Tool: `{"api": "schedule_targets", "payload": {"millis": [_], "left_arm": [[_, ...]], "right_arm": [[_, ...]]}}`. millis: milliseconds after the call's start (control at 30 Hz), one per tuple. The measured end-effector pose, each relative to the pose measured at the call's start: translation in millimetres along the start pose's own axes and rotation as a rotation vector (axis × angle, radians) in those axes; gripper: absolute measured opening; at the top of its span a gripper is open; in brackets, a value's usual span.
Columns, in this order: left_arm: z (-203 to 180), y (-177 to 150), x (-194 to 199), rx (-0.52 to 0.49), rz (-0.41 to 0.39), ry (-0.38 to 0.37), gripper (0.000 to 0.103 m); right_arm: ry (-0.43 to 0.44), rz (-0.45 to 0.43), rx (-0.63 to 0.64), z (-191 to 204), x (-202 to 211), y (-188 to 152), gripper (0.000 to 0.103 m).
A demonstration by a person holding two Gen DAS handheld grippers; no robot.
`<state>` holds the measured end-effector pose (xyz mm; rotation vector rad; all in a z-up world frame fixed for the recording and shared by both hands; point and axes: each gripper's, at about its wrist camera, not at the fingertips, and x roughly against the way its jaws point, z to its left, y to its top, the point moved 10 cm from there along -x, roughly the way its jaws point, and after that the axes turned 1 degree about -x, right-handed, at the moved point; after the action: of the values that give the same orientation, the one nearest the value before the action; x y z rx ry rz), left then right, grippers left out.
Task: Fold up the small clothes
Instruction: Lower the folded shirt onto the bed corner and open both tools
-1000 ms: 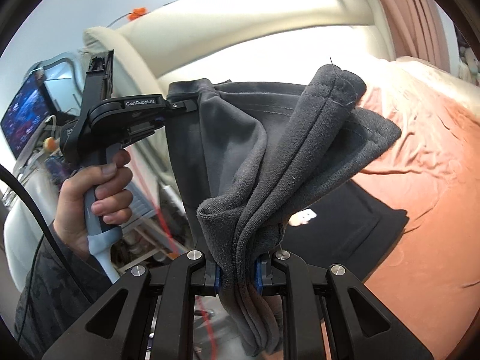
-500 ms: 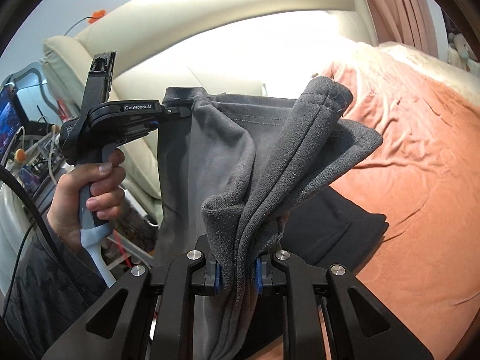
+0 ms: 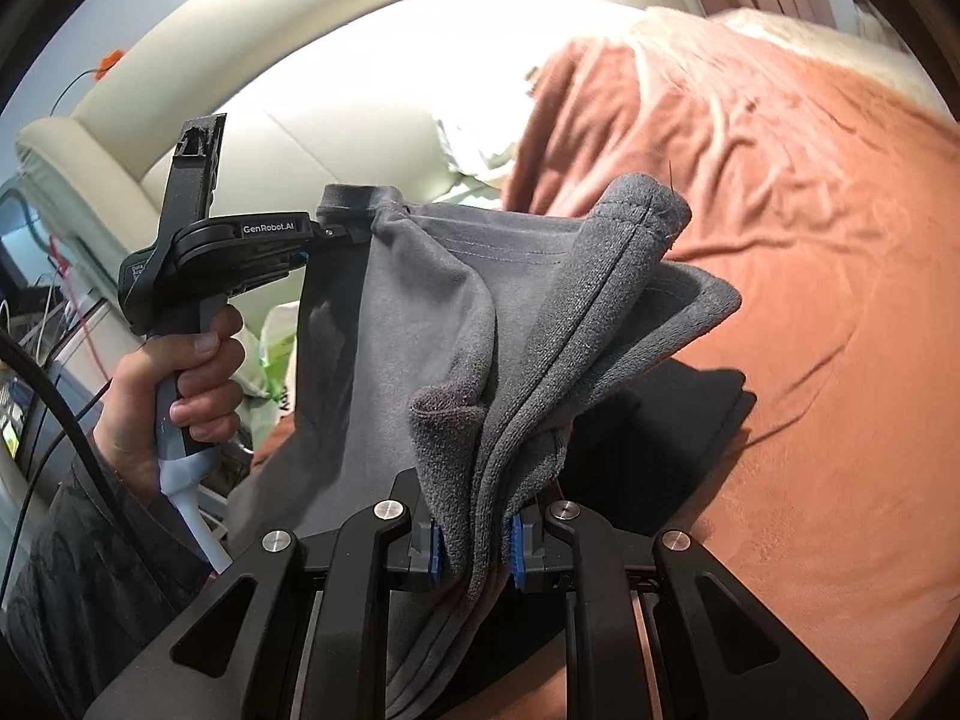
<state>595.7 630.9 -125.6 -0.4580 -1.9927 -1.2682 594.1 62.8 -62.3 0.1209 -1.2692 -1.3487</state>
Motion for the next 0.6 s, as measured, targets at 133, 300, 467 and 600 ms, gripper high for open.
{"api": "schedule_targets", "payload": {"millis": [133, 300, 467, 600], "left_arm": [[1.8, -6.0, -23.5, -0.009, 0.031, 0.021, 0.006], [20.1, -29.5, -62.6, -0.002, 0.143, 0.141, 0.020], [48.3, -37.4, -57.2, 0.031, 0.130, 0.224, 0.050], [63.2, -41.6, -34.1, 0.051, 0.113, 0.235, 0.050]], "right_arm": [[0.002, 0.010, -0.030, -13.7, -13.6, -7.4, 0.013], [-0.011, 0.076, -0.103, -34.6, -43.8, -18.0, 0.014], [0.003, 0.119, -0.181, -55.0, -55.8, -24.4, 0.028], [-0.021, 0.097, -0.206, -66.1, -44.9, -24.1, 0.034]]}}
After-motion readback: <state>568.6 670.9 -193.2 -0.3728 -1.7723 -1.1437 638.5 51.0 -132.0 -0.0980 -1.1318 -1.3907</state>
